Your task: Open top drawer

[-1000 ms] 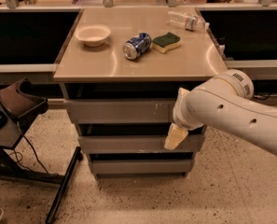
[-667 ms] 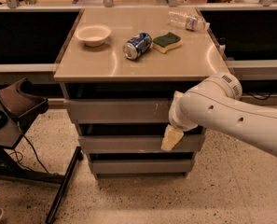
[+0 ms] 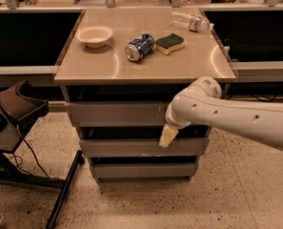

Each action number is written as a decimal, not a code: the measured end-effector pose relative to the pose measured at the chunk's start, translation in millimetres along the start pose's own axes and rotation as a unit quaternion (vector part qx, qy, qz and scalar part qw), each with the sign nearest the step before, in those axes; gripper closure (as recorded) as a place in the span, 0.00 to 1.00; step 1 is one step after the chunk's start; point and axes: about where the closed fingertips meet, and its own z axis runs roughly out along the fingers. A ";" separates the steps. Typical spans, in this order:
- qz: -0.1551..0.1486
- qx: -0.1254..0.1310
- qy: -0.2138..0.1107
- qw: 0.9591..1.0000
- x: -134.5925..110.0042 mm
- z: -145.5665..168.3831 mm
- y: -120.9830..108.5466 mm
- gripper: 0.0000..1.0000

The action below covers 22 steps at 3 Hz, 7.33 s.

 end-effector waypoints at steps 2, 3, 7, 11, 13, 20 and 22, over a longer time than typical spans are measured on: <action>0.032 0.036 0.021 0.999 11.2 31.0 -43.5 0.00; 0.032 0.036 0.021 0.999 11.2 31.0 -43.5 0.19; 0.032 0.036 0.021 0.999 6.7 16.1 -50.3 1.00; 0.033 0.036 0.022 0.999 9.9 11.7 -53.3 1.00; 0.038 0.042 0.024 0.998 17.3 5.3 -41.8 1.00; 0.046 0.056 0.027 0.997 30.0 -15.3 -12.7 1.00; 0.053 0.061 0.029 0.996 35.3 -22.6 -2.2 1.00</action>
Offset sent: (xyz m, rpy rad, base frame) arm 0.0507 -0.0222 -0.0162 -0.0252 -0.0436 -0.0928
